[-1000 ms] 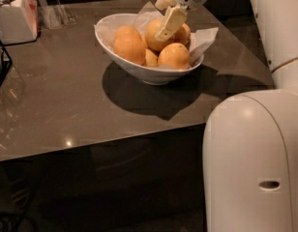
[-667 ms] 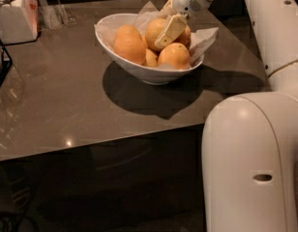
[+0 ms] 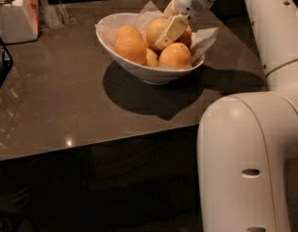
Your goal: Pick orange from white bowl
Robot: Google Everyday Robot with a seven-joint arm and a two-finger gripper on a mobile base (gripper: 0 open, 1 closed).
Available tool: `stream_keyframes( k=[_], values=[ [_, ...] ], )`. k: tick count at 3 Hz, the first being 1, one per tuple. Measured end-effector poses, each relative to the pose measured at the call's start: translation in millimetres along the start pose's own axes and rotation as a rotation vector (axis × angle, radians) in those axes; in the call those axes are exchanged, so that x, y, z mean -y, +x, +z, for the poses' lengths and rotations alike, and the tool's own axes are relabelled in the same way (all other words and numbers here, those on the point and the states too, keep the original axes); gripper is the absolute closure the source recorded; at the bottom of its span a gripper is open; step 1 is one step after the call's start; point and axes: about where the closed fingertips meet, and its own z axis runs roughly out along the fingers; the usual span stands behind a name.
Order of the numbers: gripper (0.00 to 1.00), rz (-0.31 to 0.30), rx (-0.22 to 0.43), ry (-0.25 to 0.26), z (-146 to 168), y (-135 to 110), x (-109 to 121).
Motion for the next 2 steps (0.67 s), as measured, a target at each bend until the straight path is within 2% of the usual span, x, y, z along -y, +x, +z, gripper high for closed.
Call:
stream_keyframes(
  k=[2],
  values=[
    [0.98, 0.012, -0.001, -0.010, 0.4, 0.4, -0.5]
  ],
)
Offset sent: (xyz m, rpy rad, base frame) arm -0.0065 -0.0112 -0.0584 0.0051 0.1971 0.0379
